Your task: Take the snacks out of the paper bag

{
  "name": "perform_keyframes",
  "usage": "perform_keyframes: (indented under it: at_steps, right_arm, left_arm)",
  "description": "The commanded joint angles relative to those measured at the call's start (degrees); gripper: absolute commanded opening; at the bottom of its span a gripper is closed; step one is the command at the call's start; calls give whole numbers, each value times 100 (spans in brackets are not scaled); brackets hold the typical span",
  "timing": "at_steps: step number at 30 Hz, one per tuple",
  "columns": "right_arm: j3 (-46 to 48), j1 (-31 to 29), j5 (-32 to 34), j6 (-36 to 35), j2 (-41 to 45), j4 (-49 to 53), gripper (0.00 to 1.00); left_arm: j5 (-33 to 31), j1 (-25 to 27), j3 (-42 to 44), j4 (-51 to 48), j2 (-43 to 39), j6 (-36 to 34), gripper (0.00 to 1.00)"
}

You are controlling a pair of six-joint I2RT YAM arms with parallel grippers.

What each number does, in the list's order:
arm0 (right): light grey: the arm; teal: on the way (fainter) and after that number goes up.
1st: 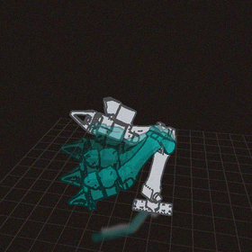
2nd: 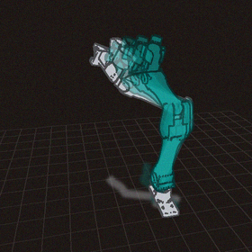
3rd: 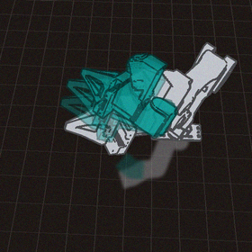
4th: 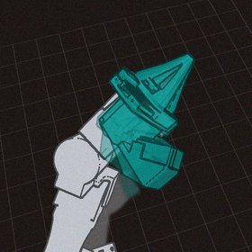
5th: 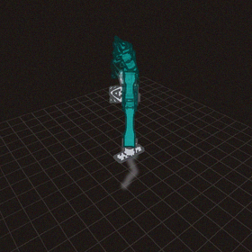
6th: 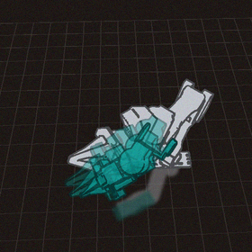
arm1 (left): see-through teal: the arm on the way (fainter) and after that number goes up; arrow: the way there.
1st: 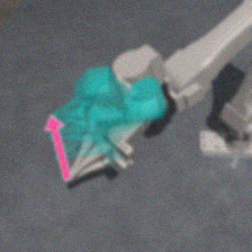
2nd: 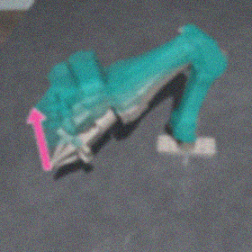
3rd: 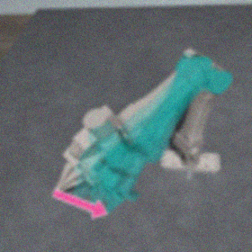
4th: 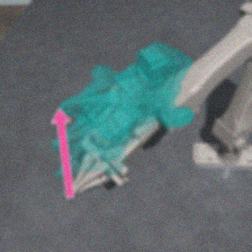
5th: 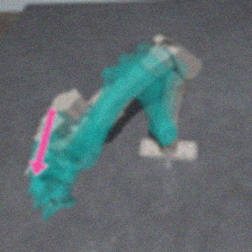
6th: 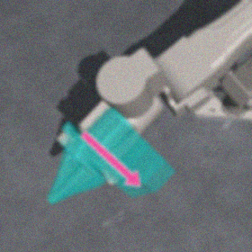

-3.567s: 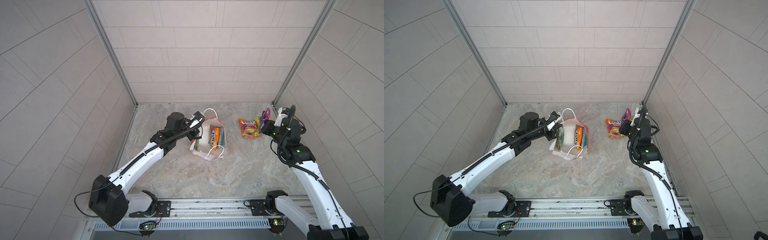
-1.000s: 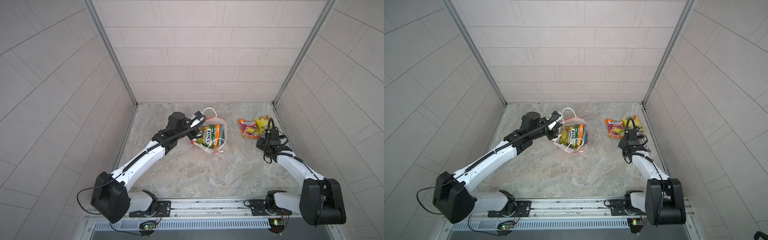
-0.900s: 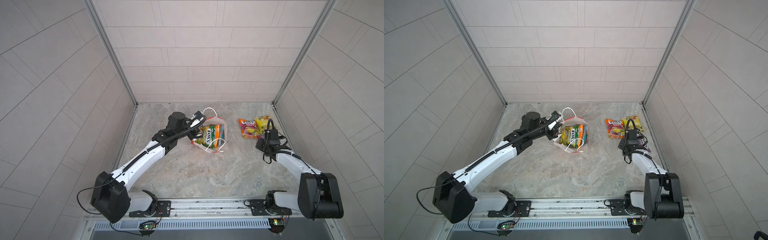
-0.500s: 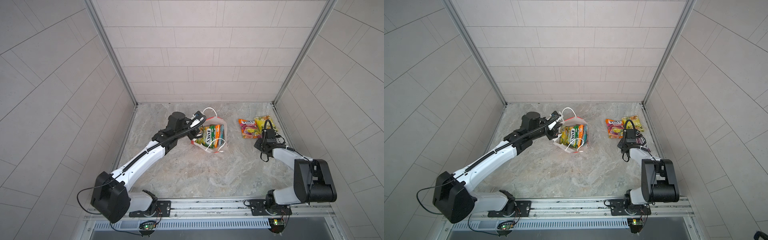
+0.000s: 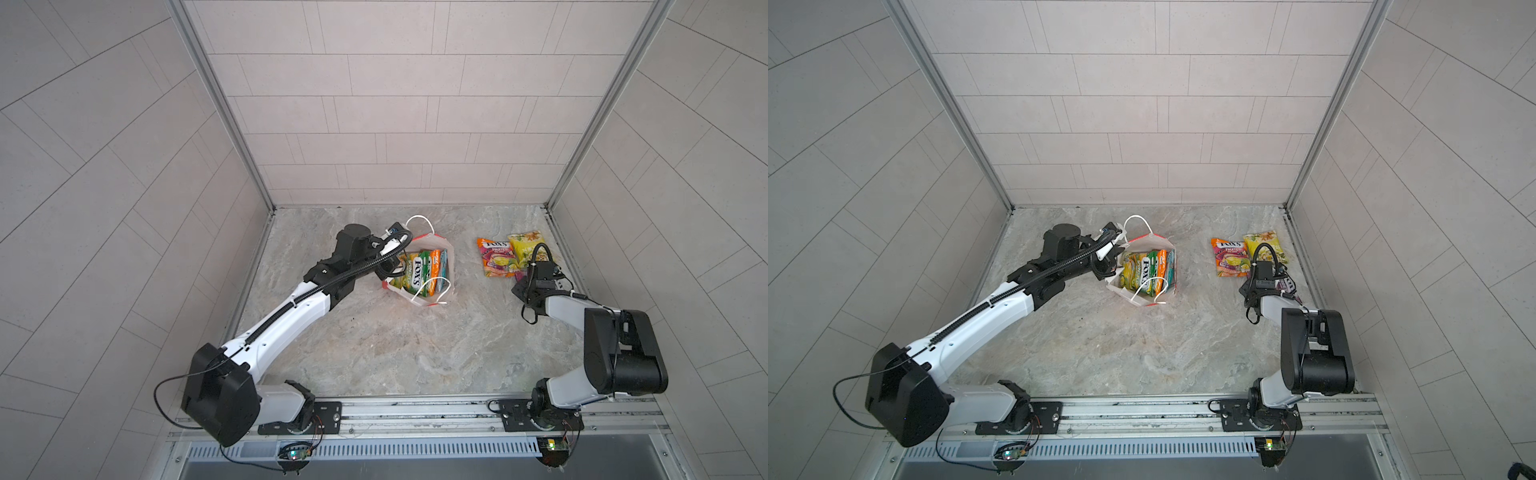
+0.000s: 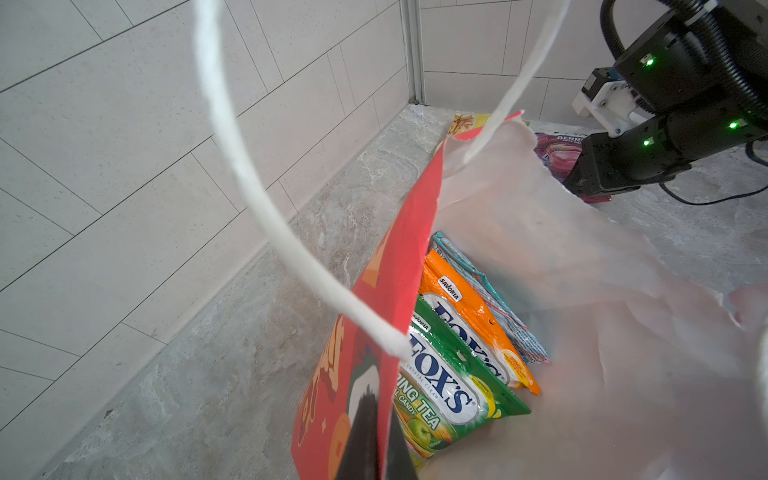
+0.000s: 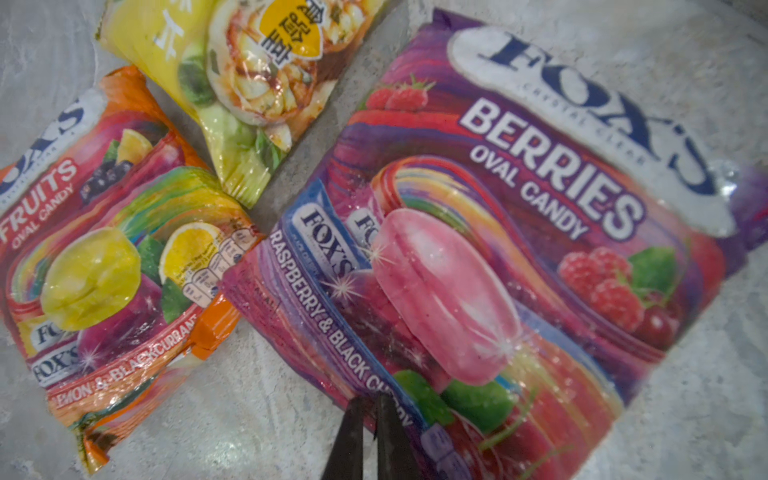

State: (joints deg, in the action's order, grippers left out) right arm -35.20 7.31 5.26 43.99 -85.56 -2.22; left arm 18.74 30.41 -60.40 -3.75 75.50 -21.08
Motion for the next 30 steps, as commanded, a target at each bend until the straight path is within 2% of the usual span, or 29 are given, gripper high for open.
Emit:
perform_keyframes:
  at_steps: [1, 8, 12, 14, 17, 18, 21, 25, 30]
  right_arm:
    - [127, 86, 156, 244, -50, -46, 15]
    - [194, 121, 263, 365, 22, -140, 18]
    - [184, 131, -67, 407, 207, -65, 21]
    - [306, 139, -256, 537, 307, -350, 25]
    - [309, 139, -632, 617, 414, -567, 26]
    - [261, 139, -801, 651, 423, -579, 25]
    - [181, 139, -1267, 598, 461, -767, 14]
    - [61, 139, -1526, 513, 272, -934, 1]
    - [5, 139, -1514, 582, -100, -1066, 0]
  left_arm:
    - [-28, 23, -16, -67, 49, -59, 0]
    - [-27, 25, -24, -64, 77, -61, 0]
    - [-10, 31, -42, -74, 88, -52, 0]
    - [-26, 26, -42, -78, 86, -55, 0]
    - [7, 26, -55, -72, 86, -38, 0]
    - [20, 26, -59, -71, 80, -35, 0]
    - [16, 26, -51, -73, 54, -19, 0]
    - [-1, 26, -42, -82, 52, -19, 0]
    - [-52, 26, -26, -106, 18, -43, 0]
